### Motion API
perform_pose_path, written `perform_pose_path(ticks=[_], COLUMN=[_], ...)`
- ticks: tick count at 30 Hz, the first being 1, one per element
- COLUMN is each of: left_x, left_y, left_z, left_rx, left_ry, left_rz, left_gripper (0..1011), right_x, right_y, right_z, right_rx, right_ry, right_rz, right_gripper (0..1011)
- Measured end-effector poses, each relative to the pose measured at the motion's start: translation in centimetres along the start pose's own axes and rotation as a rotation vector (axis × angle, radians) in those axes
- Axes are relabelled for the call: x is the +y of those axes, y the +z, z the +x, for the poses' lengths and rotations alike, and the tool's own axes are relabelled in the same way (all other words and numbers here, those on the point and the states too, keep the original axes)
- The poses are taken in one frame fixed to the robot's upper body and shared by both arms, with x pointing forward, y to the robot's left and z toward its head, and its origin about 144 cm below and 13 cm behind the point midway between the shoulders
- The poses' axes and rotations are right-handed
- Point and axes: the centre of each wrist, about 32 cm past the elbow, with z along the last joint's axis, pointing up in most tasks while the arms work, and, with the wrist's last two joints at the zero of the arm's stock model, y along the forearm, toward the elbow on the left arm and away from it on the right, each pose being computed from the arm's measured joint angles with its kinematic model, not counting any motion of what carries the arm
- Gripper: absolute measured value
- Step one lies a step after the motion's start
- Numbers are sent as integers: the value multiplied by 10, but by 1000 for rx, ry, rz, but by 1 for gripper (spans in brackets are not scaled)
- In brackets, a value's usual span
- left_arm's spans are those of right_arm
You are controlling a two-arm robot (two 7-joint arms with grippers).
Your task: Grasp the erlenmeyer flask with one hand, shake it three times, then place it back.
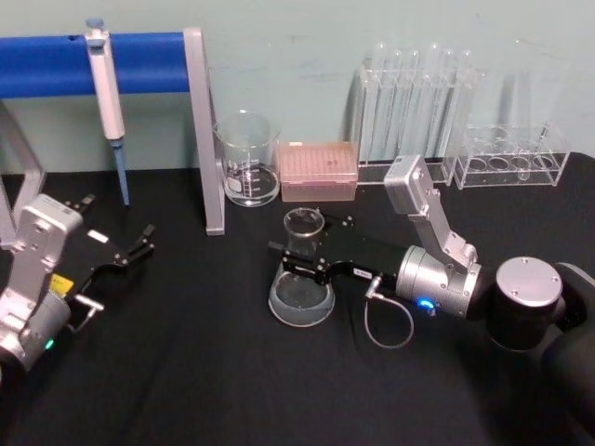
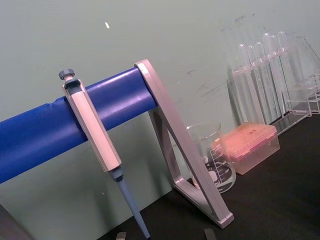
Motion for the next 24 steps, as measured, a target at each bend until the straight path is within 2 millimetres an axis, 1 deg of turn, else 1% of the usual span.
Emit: perform_pose_path(ticks=[1,2,3,4,7,9,19,24], left_x=[0,0,0,0,0,0,0,0], left_y=[0,0,0,0,0,0,0,0], left_z=[0,0,0,0,0,0,0,0], left_rx=[0,0,0,0,0,0,0,0], left_ry=[0,0,0,0,0,0,0,0], left_rz=[0,0,0,0,0,0,0,0], left_gripper=[1001,1001,1001,1001,1001,1001,1001,1001], right_x=[0,0,0,0,0,0,0,-4], right_y=[0,0,0,0,0,0,0,3], right_z=[0,0,0,0,0,0,0,0], right_rx=[0,0,0,1,1,1,2,10], right_ry=[0,0,0,0,0,0,0,-11], right_rz=[0,0,0,0,0,0,0,10], right_gripper=[660,660,621,561,469,453,453,453])
